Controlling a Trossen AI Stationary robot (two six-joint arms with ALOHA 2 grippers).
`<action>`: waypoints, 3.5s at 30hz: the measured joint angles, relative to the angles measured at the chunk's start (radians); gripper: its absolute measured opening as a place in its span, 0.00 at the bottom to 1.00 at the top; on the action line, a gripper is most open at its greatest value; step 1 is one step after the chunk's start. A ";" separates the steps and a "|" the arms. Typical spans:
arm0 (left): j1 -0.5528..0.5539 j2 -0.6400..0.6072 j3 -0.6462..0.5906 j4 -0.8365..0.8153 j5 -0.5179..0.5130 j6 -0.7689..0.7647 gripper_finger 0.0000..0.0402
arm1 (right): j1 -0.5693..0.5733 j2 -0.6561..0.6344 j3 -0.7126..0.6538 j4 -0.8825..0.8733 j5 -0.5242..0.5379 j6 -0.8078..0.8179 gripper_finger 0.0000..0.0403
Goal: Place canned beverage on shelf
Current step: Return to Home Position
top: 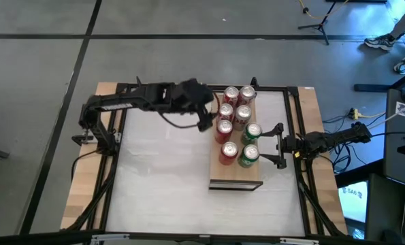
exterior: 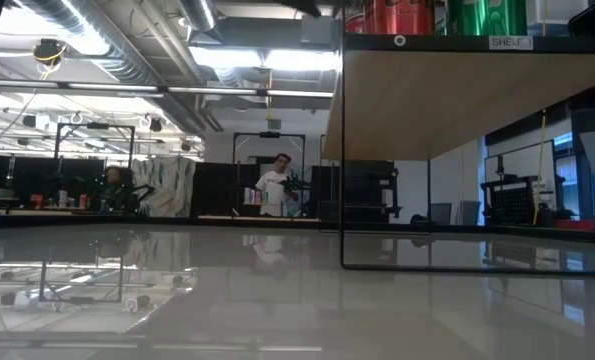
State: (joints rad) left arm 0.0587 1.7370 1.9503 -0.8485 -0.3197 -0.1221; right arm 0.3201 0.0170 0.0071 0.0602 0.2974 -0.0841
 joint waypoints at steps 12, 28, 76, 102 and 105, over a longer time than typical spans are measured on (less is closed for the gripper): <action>0.182 0.024 -0.065 -0.103 -0.009 0.067 0.82 | 0.000 0.000 0.000 0.000 0.000 0.000 0.96; 0.208 0.025 -0.308 0.046 -0.004 0.076 0.82 | 0.000 0.000 0.000 0.000 0.000 0.000 0.96; 0.214 0.018 -0.324 0.094 0.071 0.107 0.36 | 0.000 0.000 0.000 0.000 0.000 0.000 0.96; 0.181 0.015 -0.324 0.154 0.330 0.248 0.00 | 0.000 0.000 0.000 0.000 0.000 0.000 0.96; 0.165 -0.004 -0.324 0.149 0.366 0.264 0.00 | 0.000 0.000 0.000 0.000 0.000 0.000 0.96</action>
State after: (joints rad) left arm 0.2241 1.7335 1.6260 -0.6993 0.0466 0.1418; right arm 0.3199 0.0171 0.0071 0.0602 0.2974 -0.0843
